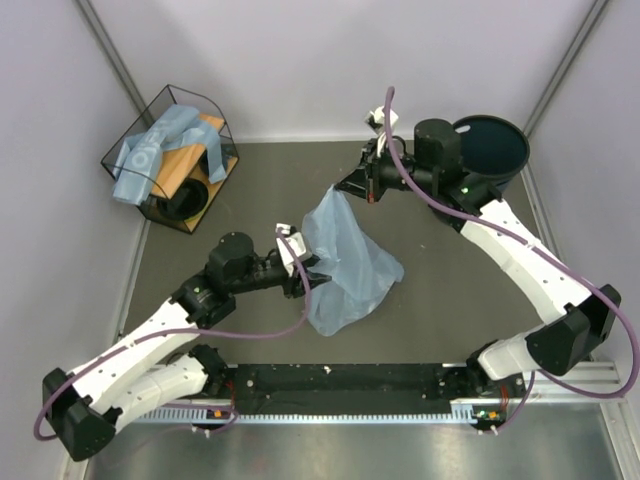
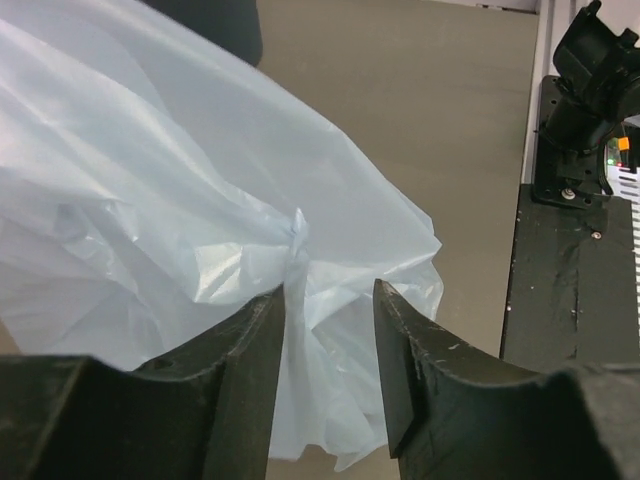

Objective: Put the trash bags into the trash bin

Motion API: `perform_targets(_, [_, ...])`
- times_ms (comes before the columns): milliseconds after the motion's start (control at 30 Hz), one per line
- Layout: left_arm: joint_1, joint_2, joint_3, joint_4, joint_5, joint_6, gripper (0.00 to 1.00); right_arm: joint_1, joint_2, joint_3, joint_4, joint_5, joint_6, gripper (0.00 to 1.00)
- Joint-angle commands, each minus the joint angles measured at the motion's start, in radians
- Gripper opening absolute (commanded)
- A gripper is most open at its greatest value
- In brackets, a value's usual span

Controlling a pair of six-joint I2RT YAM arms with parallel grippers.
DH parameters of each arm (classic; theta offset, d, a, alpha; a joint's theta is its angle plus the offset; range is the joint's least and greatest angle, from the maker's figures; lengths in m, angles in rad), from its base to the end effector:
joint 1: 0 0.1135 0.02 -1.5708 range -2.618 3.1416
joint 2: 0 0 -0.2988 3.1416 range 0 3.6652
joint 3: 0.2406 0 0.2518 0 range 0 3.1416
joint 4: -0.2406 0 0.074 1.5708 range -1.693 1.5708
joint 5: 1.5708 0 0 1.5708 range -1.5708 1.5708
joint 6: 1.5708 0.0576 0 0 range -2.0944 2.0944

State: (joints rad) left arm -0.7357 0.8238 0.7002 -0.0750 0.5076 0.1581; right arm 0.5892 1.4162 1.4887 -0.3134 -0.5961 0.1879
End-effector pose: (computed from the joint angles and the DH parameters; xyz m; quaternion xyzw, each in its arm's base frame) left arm 0.1213 -0.1476 0.3376 0.4671 0.6066 -0.3609 0.5325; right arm 0.2578 0.2112 0.4573 -0.3275 0.7010 0.4373 0.4583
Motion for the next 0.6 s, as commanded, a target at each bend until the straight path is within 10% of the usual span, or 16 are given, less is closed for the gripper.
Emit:
perform_targets(0, [-0.005, 0.058, -0.002, 0.063, -0.026, -0.057, 0.51, 0.020, -0.003, 0.053, 0.072, -0.033, 0.030, 0.00])
perform_targets(167, [0.001, 0.155, 0.044, 0.046, -0.107, -0.109, 0.45, 0.034, 0.015, 0.058, 0.088, -0.059, 0.024, 0.00])
perform_targets(300, [0.045, 0.101, 0.052, 0.112, 0.083, -0.199, 0.00, 0.034, 0.081, 0.102, 0.121, -0.070, -0.011, 0.00])
perform_targets(567, [0.036, 0.029, 0.016, 0.176, 0.191, -0.325, 0.00, 0.064, 0.461, 0.508, 0.171, -0.149, -0.002, 0.00])
